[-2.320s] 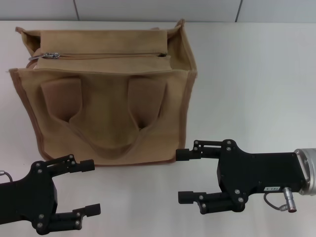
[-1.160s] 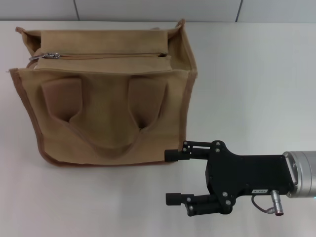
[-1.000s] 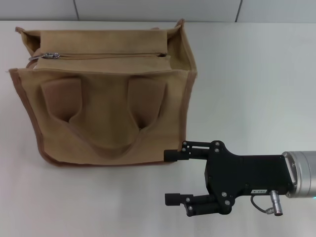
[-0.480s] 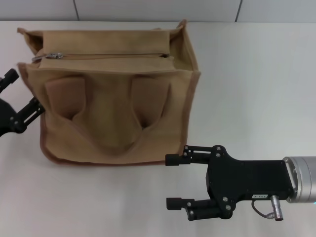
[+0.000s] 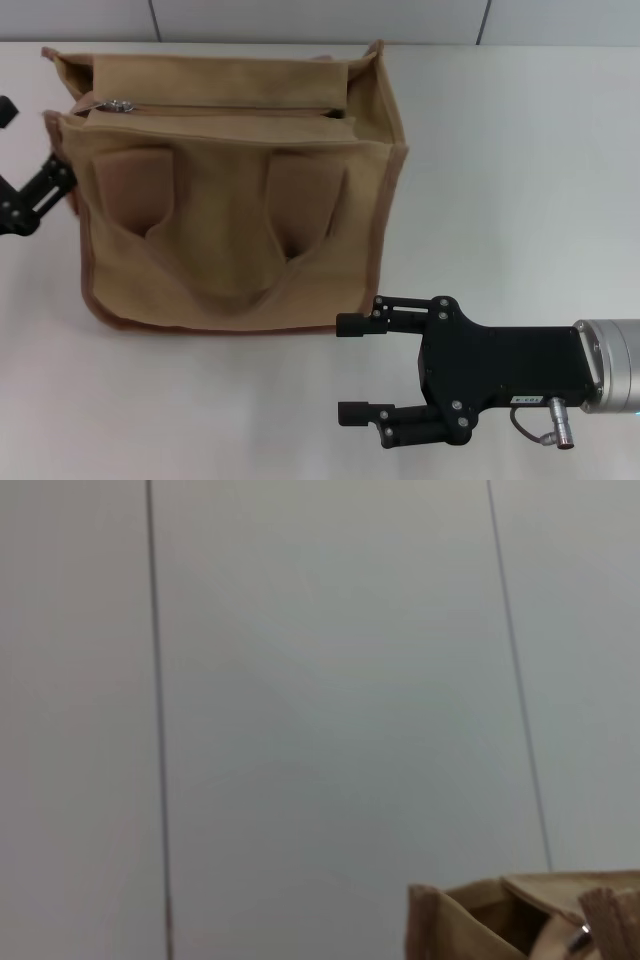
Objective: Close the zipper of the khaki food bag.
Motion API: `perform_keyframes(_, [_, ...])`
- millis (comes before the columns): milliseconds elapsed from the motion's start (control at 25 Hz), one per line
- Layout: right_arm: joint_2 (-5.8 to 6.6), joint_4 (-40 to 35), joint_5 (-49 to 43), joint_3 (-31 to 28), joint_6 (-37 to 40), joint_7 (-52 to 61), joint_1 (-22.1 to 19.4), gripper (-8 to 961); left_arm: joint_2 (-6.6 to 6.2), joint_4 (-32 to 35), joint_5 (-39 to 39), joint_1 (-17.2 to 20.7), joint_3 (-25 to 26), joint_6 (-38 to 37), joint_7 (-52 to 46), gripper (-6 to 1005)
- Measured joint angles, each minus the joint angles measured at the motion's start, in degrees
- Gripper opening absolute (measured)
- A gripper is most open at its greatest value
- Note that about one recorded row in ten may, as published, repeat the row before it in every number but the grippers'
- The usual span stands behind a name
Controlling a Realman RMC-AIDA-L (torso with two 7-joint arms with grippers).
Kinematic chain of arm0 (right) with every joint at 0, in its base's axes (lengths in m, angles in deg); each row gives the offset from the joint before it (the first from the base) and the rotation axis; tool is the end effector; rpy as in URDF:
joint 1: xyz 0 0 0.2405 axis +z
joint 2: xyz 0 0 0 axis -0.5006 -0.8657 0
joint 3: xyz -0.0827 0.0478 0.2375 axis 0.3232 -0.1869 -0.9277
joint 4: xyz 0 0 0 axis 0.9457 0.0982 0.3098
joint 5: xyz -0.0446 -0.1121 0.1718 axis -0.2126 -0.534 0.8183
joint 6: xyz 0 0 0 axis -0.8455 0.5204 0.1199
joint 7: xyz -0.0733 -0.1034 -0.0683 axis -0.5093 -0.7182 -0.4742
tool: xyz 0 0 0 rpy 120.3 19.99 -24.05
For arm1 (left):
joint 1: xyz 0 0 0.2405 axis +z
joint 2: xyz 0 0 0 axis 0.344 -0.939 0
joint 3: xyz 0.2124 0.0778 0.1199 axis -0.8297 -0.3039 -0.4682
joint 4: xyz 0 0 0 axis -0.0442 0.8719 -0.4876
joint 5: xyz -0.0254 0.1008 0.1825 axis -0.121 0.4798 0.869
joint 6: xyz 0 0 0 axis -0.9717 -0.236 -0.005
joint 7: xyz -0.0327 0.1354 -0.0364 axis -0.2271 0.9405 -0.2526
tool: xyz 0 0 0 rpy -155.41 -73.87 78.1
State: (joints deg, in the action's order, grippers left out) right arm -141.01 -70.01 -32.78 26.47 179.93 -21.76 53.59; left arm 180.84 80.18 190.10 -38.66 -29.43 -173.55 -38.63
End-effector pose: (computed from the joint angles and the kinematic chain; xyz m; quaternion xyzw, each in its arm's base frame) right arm 0.2254 0.2431 -0.0699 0.9296 -0.0474 -0.3651 0.0184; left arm -0.3408 0.2549 0.0413 -0.7765 -0.1131 -0.3773 0.4918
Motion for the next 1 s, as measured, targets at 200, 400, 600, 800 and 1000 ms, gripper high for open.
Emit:
perform_keyframes(200, [0.0, 0.02, 0.14, 0.0, -0.02, -0.02, 0.0, 742, -0.01, -0.03, -1.25, 0.24, -0.12, 0.04, 0.0, 782])
perform_keyframes(400, [0.0, 0.02, 0.18, -0.01, -0.06, -0.05, 0.15, 742, -0.04, 0.58, 1.38, -0.63, -6.26, -1.04, 0.85, 782])
perform_keyframes(600, [0.0, 0.02, 0.17, -0.09, -0.62, -0.06, 0.23, 742, 0.1, 0.45, -1.9, -0.8, -8.47, -0.01, 1.57, 782])
perform_keyframes(800, [0.0, 0.01, 0.12, -0.09, -0.99, -0.06, 0.22, 743, 0.14, -1.41, -8.15, -0.23, -8.33, -0.45, 1.98, 781])
perform_keyframes(1000, [0.0, 0.01, 0.1, -0.09, -1.78, -0.09, 0.2, 743, 0.14, -2.2, -10.7, -0.21, -8.41, -0.49, 2.06, 781])
